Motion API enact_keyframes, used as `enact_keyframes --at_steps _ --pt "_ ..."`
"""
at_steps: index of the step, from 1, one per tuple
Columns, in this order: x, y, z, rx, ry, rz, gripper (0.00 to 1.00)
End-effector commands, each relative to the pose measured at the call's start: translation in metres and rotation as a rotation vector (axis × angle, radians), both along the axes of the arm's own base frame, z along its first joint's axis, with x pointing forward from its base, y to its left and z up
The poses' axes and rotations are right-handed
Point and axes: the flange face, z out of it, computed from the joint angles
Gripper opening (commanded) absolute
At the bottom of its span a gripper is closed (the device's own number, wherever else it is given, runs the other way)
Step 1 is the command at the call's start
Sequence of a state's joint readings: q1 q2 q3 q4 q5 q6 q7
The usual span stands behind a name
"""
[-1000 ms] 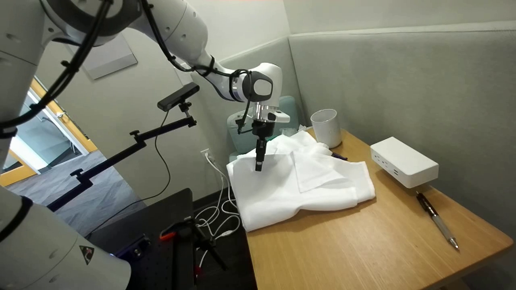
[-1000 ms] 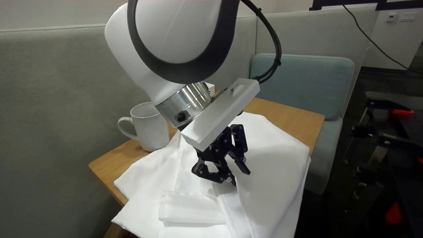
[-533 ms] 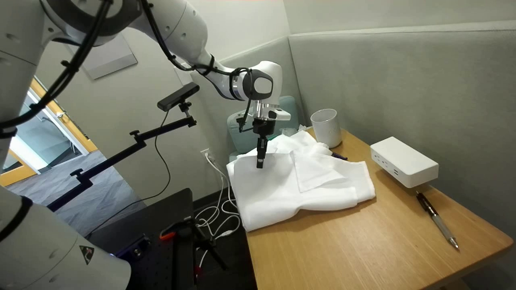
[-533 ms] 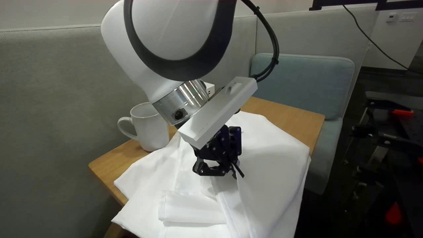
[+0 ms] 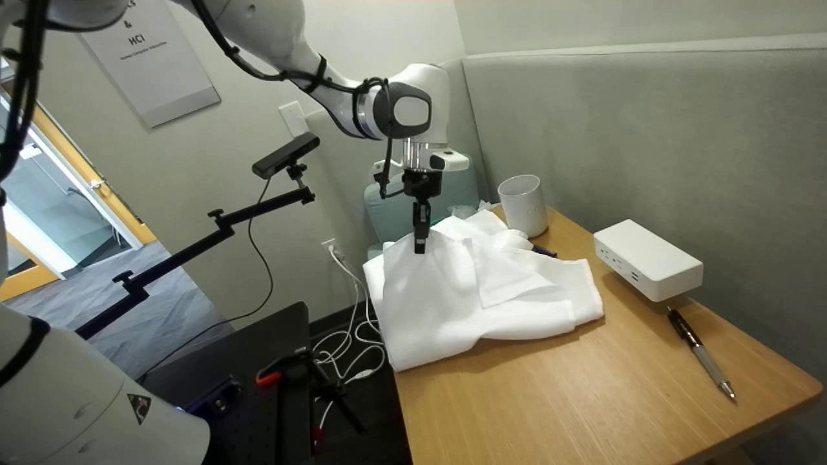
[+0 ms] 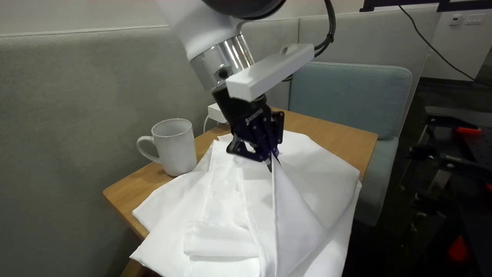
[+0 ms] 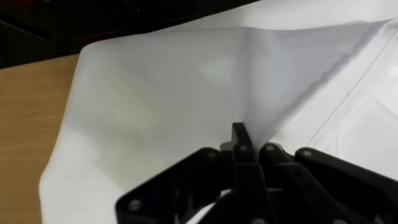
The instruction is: Unfold the cloth on the table
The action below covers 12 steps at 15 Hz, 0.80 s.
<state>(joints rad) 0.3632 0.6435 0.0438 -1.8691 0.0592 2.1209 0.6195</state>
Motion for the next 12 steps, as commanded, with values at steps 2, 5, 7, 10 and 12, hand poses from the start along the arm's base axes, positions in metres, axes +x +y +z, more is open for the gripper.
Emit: enact_keyframes --at_steps 2,5,7,10,12 --pt "-0.019 -0.085 0.044 0.176 -0.067 -0.078 0.0" --pt "-0.029 -0.143 0.053 0.318 -0.106 -0.155 0.0" --pt "-0.038 -0.18 0.055 0.413 -0.135 -0.218 0.0" --pt "-0.052 -0.232 0.056 0.532 -0.182 -0.321 0.0" --pt "-0.06 -0.254 0.055 0.575 -0.194 -0.359 0.0"
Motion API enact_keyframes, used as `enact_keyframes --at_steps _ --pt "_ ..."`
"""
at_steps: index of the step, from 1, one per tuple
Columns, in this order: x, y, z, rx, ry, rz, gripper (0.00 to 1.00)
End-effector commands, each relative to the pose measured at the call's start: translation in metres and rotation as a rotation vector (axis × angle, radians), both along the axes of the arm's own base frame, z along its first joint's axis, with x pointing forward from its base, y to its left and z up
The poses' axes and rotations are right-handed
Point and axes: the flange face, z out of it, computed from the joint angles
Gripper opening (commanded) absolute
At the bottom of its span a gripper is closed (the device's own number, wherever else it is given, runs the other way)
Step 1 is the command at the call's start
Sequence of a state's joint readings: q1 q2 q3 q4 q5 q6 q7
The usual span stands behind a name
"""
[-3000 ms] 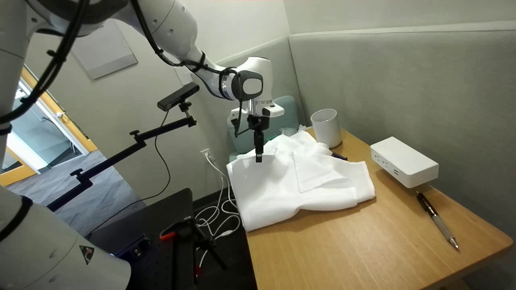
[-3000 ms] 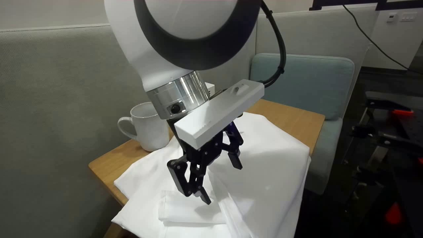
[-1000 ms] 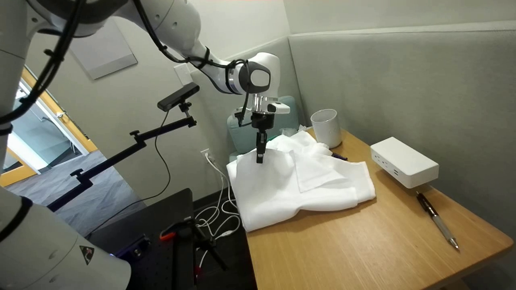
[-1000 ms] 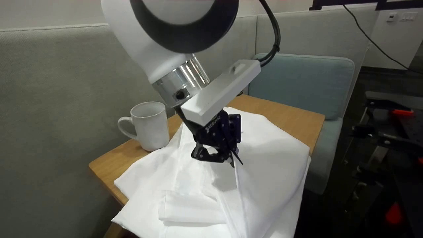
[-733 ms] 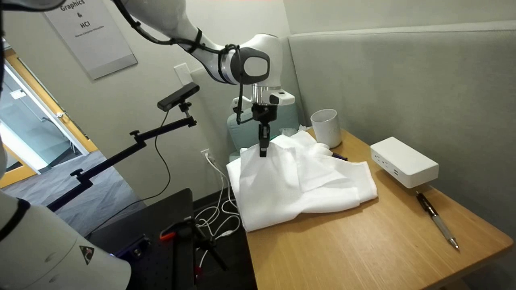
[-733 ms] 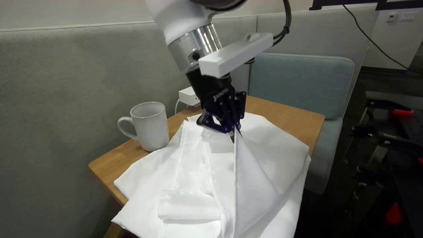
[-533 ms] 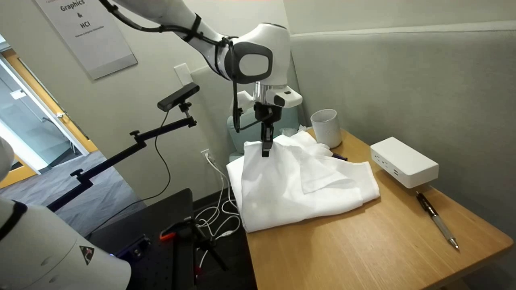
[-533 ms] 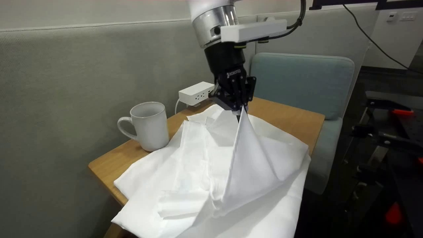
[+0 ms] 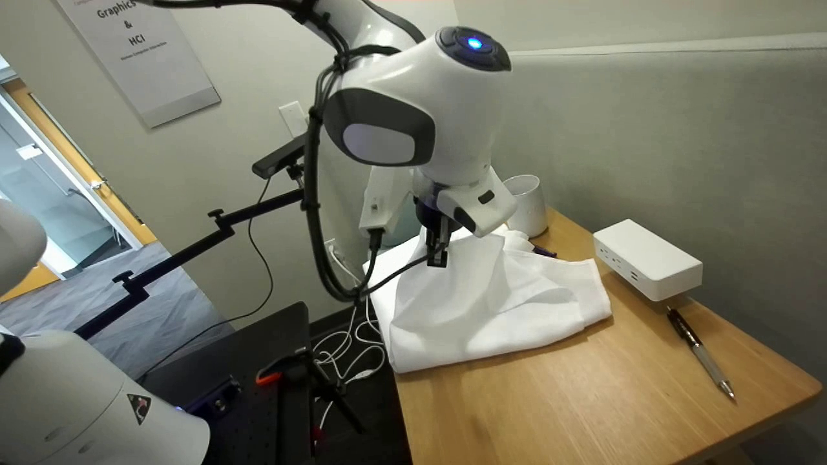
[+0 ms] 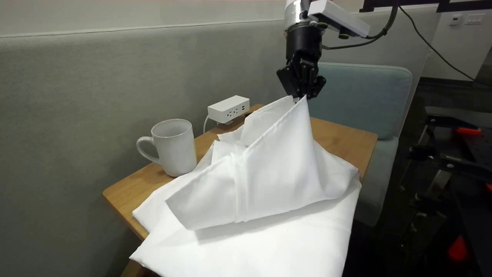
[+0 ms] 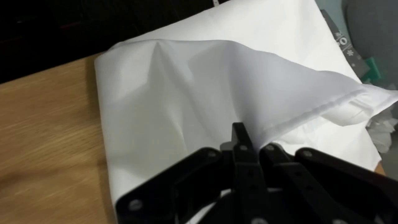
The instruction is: Unfold the cloth on the table
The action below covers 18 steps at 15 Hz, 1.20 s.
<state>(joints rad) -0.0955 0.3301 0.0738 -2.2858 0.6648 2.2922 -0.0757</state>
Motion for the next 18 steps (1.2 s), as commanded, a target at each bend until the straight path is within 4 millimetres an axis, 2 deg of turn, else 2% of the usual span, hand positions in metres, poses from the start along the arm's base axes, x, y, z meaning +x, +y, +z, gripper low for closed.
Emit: enact_keyframes --at_steps 1,3,7,9,13,16,18 --pt "-0.004 -0.013 0.0 0.021 -0.011 -0.023 0.01" --pt "-0.011 -0.029 -0.001 0.035 -0.021 -0.045 0.01" --pt "-0.011 -0.026 0.0 0.036 -0.026 -0.047 0.0" --pt "-0.012 -0.044 0.008 0.047 -0.05 -0.094 0.0" --pt "-0.023 -0.107 0.012 0.088 -0.061 -0.284 0.0" --pt "-0.034 -0.16 0.003 0.113 -0.054 -0.433 0.0" --pt "-0.045 -0.189 -0.003 0.122 -0.041 -0.524 0.0"
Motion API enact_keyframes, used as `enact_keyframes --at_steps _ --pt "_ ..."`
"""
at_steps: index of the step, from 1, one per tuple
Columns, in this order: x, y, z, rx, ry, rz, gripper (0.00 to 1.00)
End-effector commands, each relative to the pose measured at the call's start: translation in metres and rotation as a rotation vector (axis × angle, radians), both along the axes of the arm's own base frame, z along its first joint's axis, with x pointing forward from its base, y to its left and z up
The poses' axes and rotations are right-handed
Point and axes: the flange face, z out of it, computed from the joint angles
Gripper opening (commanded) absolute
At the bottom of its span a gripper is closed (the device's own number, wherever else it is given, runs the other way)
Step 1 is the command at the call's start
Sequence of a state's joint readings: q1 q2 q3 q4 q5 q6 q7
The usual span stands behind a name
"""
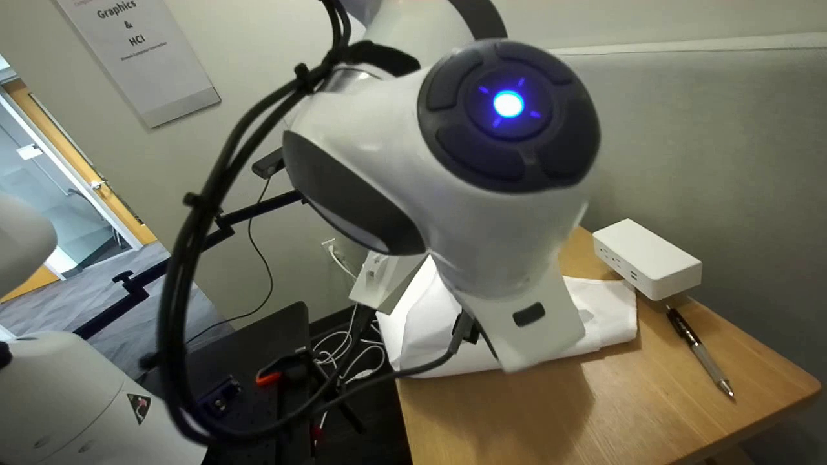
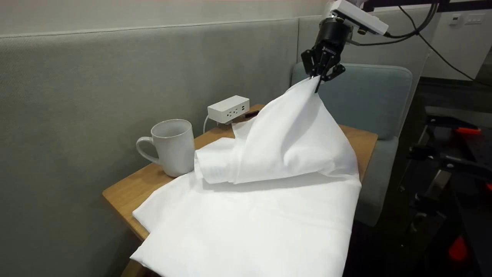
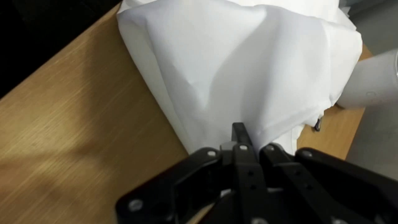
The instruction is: Unfold the cloth on the table
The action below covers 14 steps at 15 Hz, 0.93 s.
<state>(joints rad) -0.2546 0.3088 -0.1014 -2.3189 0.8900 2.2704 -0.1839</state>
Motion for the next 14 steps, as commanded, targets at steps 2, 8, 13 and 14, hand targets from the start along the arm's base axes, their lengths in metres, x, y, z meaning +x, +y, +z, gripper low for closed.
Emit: enact_keyframes --at_steps 2,8,13,14 --pt "-0.021 -0.054 -0.01 0.046 0.02 -0.188 0.0" --pt "-0.045 -0.095 -0.028 0.026 0.102 -0.375 0.0" --pt "-0.049 -0.098 -0.034 -0.008 0.157 -0.46 0.4" --pt "-0.05 -0.096 -0.032 -0.02 0.153 -0.466 0.49"
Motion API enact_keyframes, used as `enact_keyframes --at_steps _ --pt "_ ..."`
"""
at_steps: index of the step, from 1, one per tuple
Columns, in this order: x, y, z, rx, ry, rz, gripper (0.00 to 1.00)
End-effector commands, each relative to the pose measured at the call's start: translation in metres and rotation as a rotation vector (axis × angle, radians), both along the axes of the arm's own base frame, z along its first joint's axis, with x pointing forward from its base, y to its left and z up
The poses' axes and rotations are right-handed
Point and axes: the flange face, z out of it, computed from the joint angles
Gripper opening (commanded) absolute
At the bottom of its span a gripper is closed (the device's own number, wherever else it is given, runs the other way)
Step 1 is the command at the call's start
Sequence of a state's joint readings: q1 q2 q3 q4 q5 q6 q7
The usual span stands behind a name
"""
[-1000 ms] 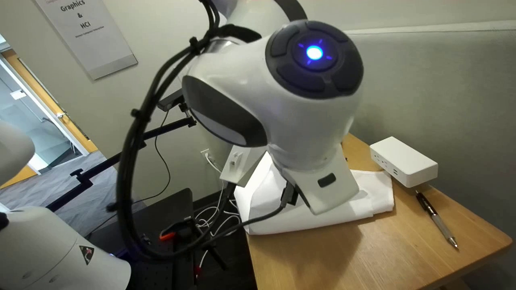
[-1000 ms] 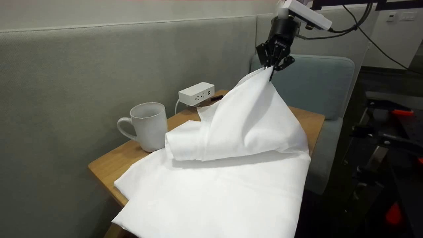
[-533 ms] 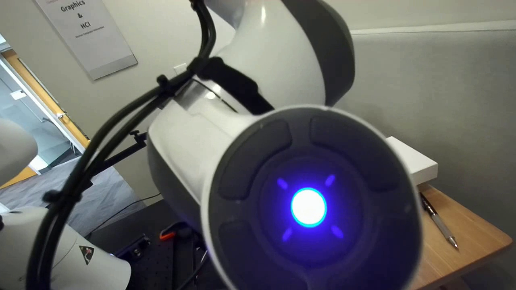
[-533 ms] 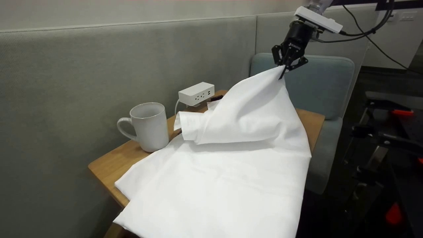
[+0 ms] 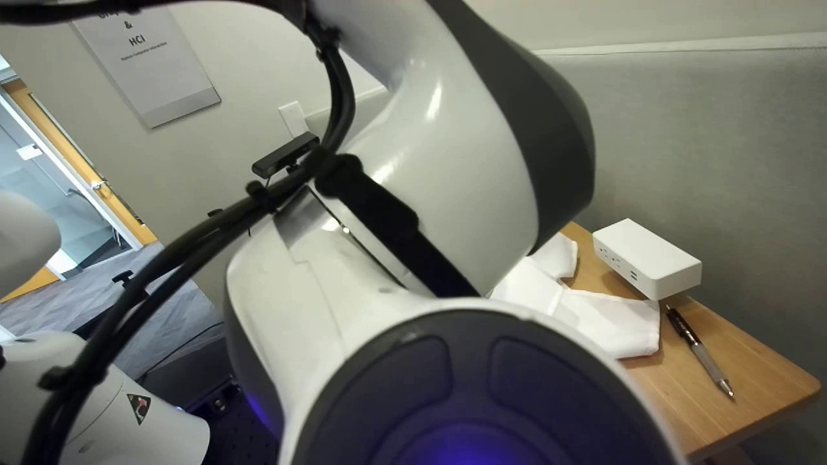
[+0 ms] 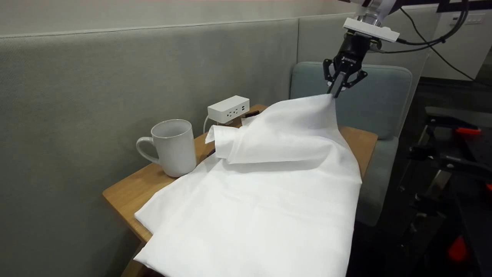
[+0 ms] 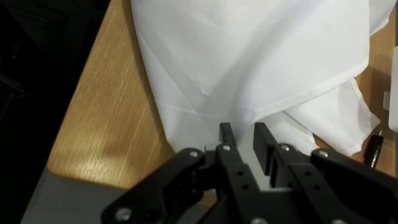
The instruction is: Unfold the cloth on the table
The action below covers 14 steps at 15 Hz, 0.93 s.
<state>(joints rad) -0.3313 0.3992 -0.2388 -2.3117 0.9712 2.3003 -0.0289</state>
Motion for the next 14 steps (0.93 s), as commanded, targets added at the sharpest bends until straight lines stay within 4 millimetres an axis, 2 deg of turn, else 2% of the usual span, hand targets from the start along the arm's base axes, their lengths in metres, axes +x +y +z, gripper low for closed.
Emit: enact_keyframes --at_steps 1,4,7,10,14 --pt "0.002 0.004 0.008 -0.045 0.006 -0.053 0.56" --pt "0.002 0.015 0.017 -0.133 -0.017 -0.006 0.8" --pt "0.013 0.033 0.029 -0.243 -0.044 0.089 0.99" --pt "0.033 0.064 0.042 -0.352 -0.082 0.236 1.0" --pt "0.059 0.122 0.06 -0.429 -0.154 0.472 1.0"
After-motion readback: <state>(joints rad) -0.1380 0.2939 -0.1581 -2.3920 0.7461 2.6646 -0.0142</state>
